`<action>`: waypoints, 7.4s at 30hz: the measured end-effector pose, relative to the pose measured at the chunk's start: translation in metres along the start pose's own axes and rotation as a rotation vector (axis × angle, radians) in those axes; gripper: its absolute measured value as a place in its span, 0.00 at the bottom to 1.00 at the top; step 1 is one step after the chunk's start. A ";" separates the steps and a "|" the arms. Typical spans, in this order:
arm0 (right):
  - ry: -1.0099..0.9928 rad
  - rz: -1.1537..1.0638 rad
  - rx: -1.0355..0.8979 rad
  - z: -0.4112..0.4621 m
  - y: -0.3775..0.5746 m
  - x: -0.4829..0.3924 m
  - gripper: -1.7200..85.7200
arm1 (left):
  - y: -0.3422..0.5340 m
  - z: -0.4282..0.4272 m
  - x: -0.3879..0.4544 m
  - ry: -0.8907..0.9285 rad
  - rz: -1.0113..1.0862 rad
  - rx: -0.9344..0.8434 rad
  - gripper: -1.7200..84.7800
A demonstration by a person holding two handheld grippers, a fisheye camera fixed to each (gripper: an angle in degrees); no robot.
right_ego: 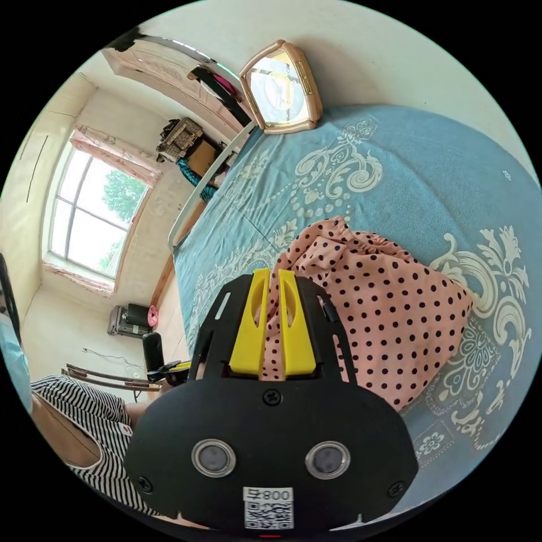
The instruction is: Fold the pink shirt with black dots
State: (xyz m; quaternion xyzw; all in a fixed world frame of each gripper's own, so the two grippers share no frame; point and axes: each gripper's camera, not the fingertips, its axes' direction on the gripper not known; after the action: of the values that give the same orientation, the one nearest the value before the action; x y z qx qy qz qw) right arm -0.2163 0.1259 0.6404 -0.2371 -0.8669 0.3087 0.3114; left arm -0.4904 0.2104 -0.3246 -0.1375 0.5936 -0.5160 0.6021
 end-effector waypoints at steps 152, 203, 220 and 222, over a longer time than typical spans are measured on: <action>-0.574 0.357 0.128 -0.256 0.361 -0.180 0.03 | 0.020 -0.074 -0.053 0.442 -0.532 0.138 0.05; -0.121 0.294 0.733 -0.846 0.731 -0.679 0.03 | 0.314 0.561 0.176 0.798 0.176 -0.461 0.04; 0.010 0.848 0.458 -0.824 0.921 -0.652 0.03 | 0.560 0.834 -0.113 0.389 -0.036 -1.007 0.04; 0.036 0.846 0.431 -0.827 0.925 -0.658 0.03 | 0.567 0.856 -0.138 0.352 -0.002 -1.024 0.04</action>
State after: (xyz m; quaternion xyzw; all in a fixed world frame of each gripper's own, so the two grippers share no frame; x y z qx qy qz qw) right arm 1.0107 0.6943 0.2589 -0.5044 -0.6049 0.5773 0.2154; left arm 0.5350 0.1796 -0.4664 -0.3252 0.8610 -0.1764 0.3490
